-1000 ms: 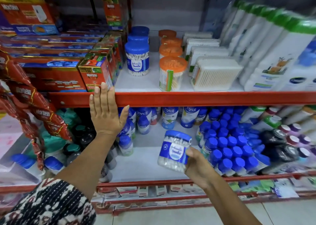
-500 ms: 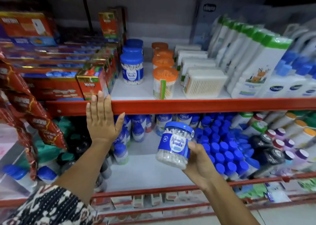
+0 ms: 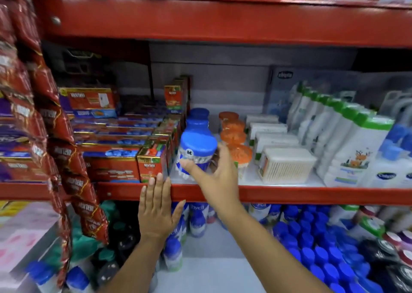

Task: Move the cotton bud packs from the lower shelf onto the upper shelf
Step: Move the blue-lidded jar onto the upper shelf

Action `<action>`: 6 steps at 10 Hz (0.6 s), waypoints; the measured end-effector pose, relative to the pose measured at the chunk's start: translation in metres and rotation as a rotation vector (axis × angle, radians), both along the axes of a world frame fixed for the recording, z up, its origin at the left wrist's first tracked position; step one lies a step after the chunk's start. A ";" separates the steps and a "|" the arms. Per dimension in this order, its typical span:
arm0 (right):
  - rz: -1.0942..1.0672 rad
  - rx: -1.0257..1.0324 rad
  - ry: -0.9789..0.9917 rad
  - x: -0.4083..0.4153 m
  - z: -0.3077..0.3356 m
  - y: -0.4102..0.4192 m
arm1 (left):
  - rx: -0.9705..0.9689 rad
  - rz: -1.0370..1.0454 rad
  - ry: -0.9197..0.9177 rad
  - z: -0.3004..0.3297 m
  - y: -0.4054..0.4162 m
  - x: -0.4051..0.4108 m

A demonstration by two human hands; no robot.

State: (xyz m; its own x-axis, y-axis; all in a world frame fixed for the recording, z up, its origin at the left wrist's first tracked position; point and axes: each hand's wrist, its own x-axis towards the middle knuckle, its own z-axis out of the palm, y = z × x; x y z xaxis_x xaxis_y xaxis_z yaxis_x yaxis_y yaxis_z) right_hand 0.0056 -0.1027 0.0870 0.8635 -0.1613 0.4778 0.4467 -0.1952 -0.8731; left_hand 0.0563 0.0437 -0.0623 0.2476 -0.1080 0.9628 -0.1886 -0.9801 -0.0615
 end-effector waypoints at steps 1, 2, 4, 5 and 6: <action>-0.103 -0.171 0.009 0.012 -0.004 0.013 | -0.003 0.005 0.000 0.001 -0.001 0.001; -0.150 -0.245 0.042 0.019 -0.009 0.017 | -0.002 0.002 0.002 0.002 -0.001 0.002; -0.178 -0.346 0.049 0.022 -0.013 0.019 | -0.014 0.005 -0.014 0.004 -0.002 0.003; -0.202 -0.372 0.049 0.018 -0.012 0.019 | -0.025 0.010 0.000 0.004 -0.002 0.003; -0.226 -0.447 -0.063 0.012 -0.001 0.020 | -0.024 0.008 -0.005 0.004 -0.002 0.003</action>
State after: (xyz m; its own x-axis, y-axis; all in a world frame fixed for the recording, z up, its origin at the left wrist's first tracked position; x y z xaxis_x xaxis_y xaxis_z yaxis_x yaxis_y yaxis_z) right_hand 0.0176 -0.0826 0.0864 0.7979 -0.1090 0.5929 0.3990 -0.6418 -0.6549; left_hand 0.0593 0.0416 -0.0578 0.2435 -0.0827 0.9664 -0.1801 -0.9829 -0.0387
